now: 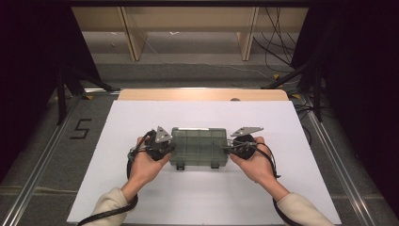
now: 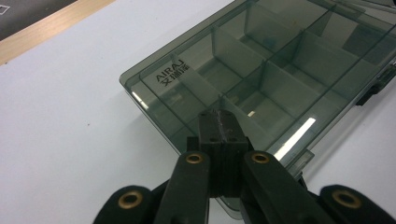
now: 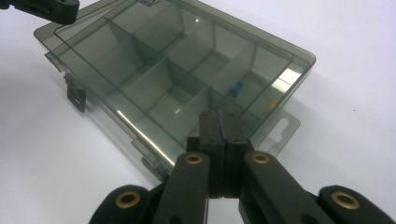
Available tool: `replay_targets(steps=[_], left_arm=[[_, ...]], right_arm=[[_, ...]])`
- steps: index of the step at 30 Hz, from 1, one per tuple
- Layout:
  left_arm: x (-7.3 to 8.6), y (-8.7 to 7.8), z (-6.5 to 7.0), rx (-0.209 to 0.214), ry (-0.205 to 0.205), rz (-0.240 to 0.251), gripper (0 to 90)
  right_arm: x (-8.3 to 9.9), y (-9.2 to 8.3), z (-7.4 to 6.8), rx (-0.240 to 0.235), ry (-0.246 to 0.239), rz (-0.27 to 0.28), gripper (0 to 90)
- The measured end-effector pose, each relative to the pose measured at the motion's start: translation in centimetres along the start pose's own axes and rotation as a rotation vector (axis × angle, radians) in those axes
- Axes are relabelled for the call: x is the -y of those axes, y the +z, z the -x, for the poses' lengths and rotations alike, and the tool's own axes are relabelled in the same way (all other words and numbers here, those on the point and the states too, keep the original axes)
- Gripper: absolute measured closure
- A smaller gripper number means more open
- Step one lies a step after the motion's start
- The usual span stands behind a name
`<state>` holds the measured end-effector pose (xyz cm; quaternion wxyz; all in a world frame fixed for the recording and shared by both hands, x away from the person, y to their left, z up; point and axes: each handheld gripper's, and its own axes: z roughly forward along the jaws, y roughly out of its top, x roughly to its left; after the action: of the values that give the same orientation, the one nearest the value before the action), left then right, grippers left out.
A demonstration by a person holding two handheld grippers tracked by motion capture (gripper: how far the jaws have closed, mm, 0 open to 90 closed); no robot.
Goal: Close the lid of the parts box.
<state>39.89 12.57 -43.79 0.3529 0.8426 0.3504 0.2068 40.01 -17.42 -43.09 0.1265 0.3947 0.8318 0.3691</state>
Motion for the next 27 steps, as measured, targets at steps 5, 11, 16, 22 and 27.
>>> replay_targets(steps=[5, 11, 16, 22, 27], left_arm=[[0.03, 0.11, -0.03, -0.006, 0.010, -0.003, 90.0], [0.22, 0.42, 0.14, 0.008, -0.015, -0.003, 90.0], [0.23, 0.28, -0.11, 0.017, 0.036, -0.038, 90.0], [0.25, 0.33, -0.09, 0.018, 0.037, -0.035, 90.0], [0.48, 0.71, 0.23, 0.032, 0.031, -0.053, 90.0]], right_arm=[[0.18, 0.25, 0.07, 0.013, -0.007, 0.011, 90.0], [0.34, 0.42, 0.07, 0.011, -0.002, -0.001, 90.0], [0.42, 0.52, 0.02, 0.006, 0.015, -0.009, 90.0], [0.43, 0.52, 0.06, 0.008, 0.013, -0.009, 90.0], [0.84, 1.01, 0.15, 0.016, -0.004, -0.005, 90.0]])
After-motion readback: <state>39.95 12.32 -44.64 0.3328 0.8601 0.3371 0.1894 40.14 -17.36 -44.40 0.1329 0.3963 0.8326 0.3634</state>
